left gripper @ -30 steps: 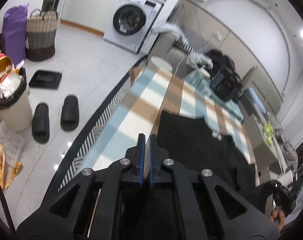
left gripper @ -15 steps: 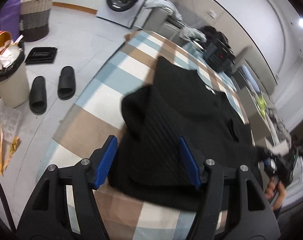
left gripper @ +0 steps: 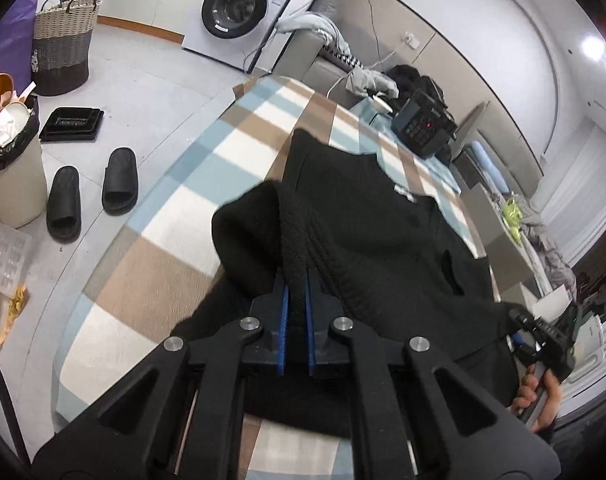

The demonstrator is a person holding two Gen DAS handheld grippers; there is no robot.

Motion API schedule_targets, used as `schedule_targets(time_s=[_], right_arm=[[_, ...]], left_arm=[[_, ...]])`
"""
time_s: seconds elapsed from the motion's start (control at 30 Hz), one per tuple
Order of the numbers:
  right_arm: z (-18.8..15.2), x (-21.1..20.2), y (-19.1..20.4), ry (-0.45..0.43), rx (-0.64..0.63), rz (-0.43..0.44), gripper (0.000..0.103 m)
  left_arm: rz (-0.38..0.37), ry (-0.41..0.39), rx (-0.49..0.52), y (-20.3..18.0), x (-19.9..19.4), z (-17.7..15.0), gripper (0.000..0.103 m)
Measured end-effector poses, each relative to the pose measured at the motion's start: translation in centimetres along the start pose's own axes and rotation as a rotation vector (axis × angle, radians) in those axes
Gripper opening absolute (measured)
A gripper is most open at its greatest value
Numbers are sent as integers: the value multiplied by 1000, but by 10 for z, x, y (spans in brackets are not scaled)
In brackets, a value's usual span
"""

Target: Fold small clothes

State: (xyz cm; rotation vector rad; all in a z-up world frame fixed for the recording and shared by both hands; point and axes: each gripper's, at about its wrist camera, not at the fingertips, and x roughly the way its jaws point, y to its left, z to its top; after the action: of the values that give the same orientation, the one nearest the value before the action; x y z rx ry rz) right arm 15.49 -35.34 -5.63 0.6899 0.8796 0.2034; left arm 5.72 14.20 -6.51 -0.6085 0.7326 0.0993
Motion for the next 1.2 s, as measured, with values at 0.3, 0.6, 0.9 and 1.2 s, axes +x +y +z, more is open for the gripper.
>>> schedule_targets(time_s=[0.3, 0.6, 0.9, 1.2], right_arm=[[13, -19, 14, -155, -15, 18, 4], [62, 12, 35, -95, 8, 12, 8], [52, 2, 20, -49, -26, -103, 34], [13, -10, 17, 18, -88, -99, 34]], left_arm=[[-27, -101, 1, -15, -7, 53, 4], [0, -112, -17, -23, 52, 136, 4], [191, -34, -8, 1, 74, 128, 50], [188, 2, 73, 3, 52, 77, 51]])
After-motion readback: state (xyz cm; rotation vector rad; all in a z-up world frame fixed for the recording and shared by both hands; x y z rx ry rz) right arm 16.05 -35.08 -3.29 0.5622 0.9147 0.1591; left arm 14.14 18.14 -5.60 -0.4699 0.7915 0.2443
